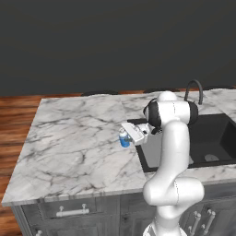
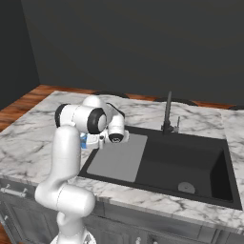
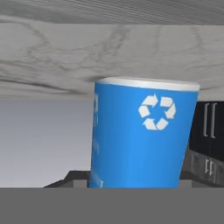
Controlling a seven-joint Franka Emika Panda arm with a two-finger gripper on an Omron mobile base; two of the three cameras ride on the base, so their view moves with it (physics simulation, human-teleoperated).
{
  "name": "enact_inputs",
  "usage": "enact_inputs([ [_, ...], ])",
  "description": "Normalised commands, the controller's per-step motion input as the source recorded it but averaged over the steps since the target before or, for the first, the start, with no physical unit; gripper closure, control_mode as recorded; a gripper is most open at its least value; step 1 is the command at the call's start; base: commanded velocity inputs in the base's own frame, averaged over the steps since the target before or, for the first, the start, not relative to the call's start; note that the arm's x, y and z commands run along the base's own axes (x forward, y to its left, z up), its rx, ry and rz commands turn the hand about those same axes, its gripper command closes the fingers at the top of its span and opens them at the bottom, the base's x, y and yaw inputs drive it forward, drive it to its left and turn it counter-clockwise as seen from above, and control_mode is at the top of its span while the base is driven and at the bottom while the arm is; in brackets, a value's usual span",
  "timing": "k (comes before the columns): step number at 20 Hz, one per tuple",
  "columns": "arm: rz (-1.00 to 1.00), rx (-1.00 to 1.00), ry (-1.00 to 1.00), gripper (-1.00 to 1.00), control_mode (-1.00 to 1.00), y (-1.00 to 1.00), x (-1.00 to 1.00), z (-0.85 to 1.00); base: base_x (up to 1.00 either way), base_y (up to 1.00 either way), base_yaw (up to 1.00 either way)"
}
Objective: Restock the sink supplies by placing the sponge and soap dispenser on the counter and next to the sink. Make sure the soap dispenser is upright.
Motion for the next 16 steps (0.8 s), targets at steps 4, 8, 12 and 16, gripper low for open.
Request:
enact_inputs([
  [4, 0.00, 0.00, 0.00, -1.00, -1.00, -0.03, -0.01, -0.45, 0.00, 0.00, 0.00],
  [8, 0.00, 0.00, -0.04, -1.00, -1.00, -0.14, -0.03, -0.09, 0.00, 0.00, 0.00],
  [12, 0.00, 0.00, -0.01, -1.00, -1.00, -0.17, 0.00, 0.00, 0.00, 0.00, 0.00],
  [16, 0.00, 0.00, 0.00, -1.00, -1.00, -0.11, 0.00, 0.04, 0.00, 0.00, 0.00],
])
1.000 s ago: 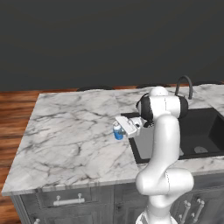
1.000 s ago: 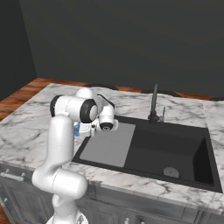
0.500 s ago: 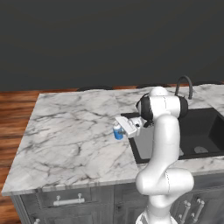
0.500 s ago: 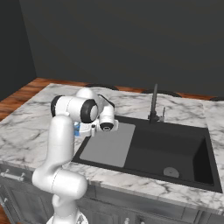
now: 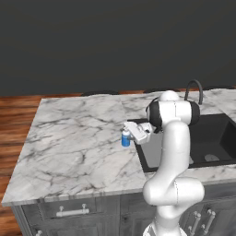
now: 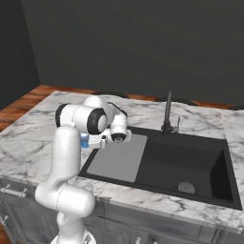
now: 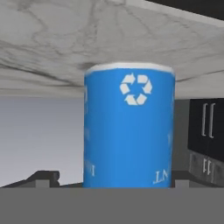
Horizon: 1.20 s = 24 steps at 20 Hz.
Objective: Restock the sink supplies by placing the sponge and soap dispenser on the counter and next to the sink. Make sure the soap dispenser is upright.
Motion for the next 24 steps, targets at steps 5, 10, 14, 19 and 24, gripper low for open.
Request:
enact_inputs([
  [5, 0.00, 0.00, 0.00, -1.00, -1.00, -0.10, 0.00, 0.00, 0.00, 0.00, 0.00],
  [10, 0.00, 0.00, 0.00, -1.00, -1.00, -0.01, 0.00, 0.04, 0.00, 0.00, 0.00],
  [14, 0.00, 0.00, 0.00, -1.00, -1.00, 0.00, 0.00, 0.21, 0.00, 0.00, 0.00],
  [19, -0.01, 0.00, 0.00, -1.00, -1.00, 0.00, 0.00, 0.50, 0.00, 0.00, 0.00],
  [24, -0.01, -0.02, -0.01, -1.00, -1.00, 0.00, 0.00, 0.62, 0.00, 0.00, 0.00],
])
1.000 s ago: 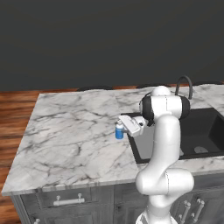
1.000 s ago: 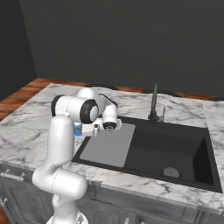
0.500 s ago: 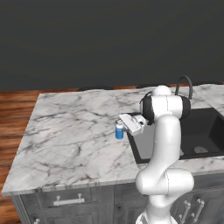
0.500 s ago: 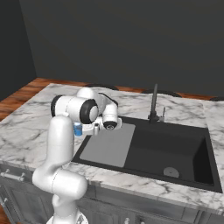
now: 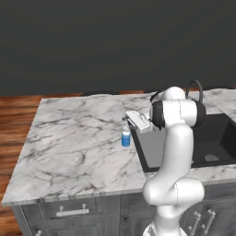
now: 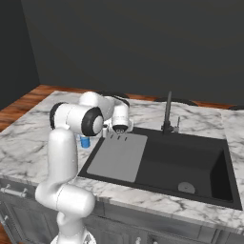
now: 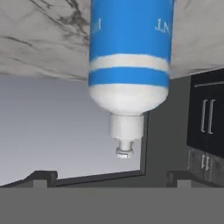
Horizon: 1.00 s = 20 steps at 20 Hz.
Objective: Restock the sink supplies by placing the sponge and soap dispenser on the counter and next to the sink. Make sure the soap dispenser is upright.
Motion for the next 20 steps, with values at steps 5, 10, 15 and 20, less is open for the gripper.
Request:
enact_inputs([
  [5, -0.02, -0.05, -0.08, -1.00, -1.00, 0.00, -0.12, 0.68, 0.00, 0.00, 0.00],
  [10, -0.02, -0.09, -0.16, -1.00, -1.00, 0.13, -0.33, 0.76, 0.00, 0.00, 0.00],
  [15, -0.01, -0.18, -0.21, -1.00, -1.00, 0.18, -0.46, 0.58, 0.00, 0.00, 0.00],
  [20, 0.00, -0.31, -0.26, -1.00, -1.00, 0.14, -0.56, 0.34, 0.00, 0.00, 0.00],
])
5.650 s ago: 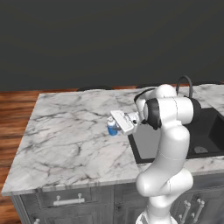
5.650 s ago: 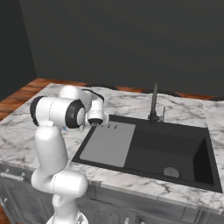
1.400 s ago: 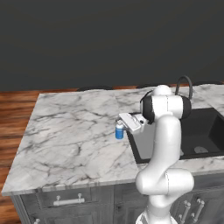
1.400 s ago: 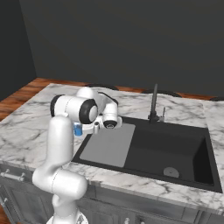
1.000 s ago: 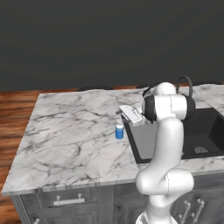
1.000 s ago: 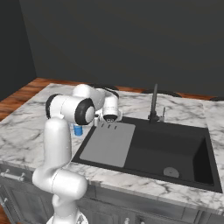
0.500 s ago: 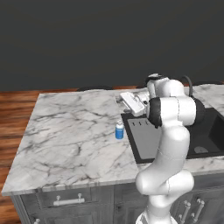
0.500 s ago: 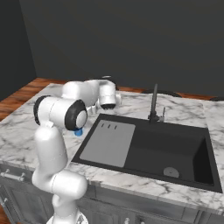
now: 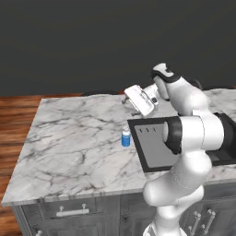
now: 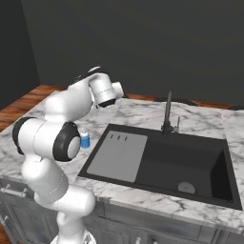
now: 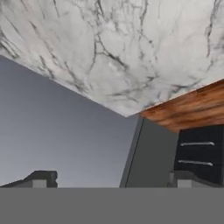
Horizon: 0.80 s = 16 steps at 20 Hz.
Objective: Restock the sink supplies by placing the sponge and soap dispenser on the counter and next to the sink. Make sure the soap dispenser is upright.
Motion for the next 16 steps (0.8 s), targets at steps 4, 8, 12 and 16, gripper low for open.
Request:
enact_inputs([
  [4, 0.00, -0.37, -0.34, -1.00, -1.00, 0.03, -0.73, 0.29, 0.00, 0.00, 0.00],
  [8, 0.01, -0.36, -0.36, -1.00, -1.00, 0.00, -0.79, 0.23, 0.00, 0.00, 0.00],
  [12, 0.05, -0.34, -0.35, -1.00, -1.00, 0.00, -0.85, 0.07, 0.00, 0.00, 0.00],
  [16, 0.06, -0.32, -0.30, -1.00, -1.00, 0.00, -0.81, -0.11, 0.00, 0.00, 0.00],
])
